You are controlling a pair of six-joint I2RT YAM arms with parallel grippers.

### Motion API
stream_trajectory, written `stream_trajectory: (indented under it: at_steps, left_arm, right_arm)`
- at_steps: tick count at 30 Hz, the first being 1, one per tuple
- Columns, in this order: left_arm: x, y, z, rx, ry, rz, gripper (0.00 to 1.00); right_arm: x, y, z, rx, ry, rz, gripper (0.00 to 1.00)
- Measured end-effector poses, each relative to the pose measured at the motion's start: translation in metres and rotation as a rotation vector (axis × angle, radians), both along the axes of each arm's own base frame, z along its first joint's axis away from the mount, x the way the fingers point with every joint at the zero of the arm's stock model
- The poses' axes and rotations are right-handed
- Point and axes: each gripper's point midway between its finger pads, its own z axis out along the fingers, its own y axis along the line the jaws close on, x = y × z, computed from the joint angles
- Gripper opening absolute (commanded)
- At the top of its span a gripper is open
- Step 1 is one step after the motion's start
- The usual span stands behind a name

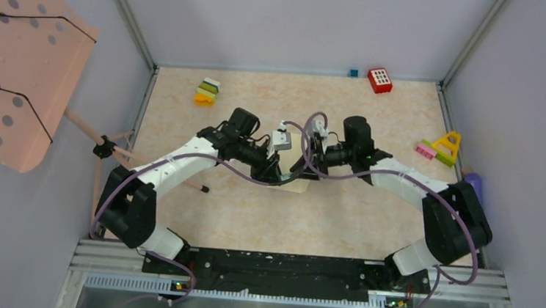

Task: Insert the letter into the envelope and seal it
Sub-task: Unscrew the solid glue.

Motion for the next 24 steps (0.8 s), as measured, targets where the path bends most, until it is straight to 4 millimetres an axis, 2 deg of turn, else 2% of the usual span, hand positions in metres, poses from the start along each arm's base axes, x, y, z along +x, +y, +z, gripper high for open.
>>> stream_trajectory:
  at_steps: [3, 6, 10, 15, 20, 24]
  left_arm:
    - [0.012, 0.005, 0.007, 0.013, -0.101, 0.064, 0.00]
    - [0.019, 0.006, 0.012, 0.010, -0.158, 0.093, 0.00]
    - [0.022, -0.001, 0.018, -0.019, -0.185, 0.087, 0.00]
    - [0.011, -0.006, 0.012, -0.037, -0.114, 0.032, 0.00]
    - [0.001, -0.011, -0.001, -0.028, 0.003, -0.043, 0.00]
    - [-0.007, -0.012, -0.007, -0.024, 0.071, -0.075, 0.00]
  right_arm:
    - [0.014, 0.011, 0.002, -0.035, 0.193, -0.033, 0.29]
    - [0.019, 0.016, -0.001, -0.062, 0.360, -0.050, 0.33]
    - [0.016, 0.012, -0.007, -0.079, 0.414, -0.060, 0.40]
    - [0.003, -0.003, -0.003, -0.058, 0.211, -0.048, 0.47]
    - [-0.010, -0.017, 0.010, 0.005, -0.110, -0.025, 0.45]
    - [-0.019, -0.024, 0.002, 0.028, -0.265, 0.000, 0.42]
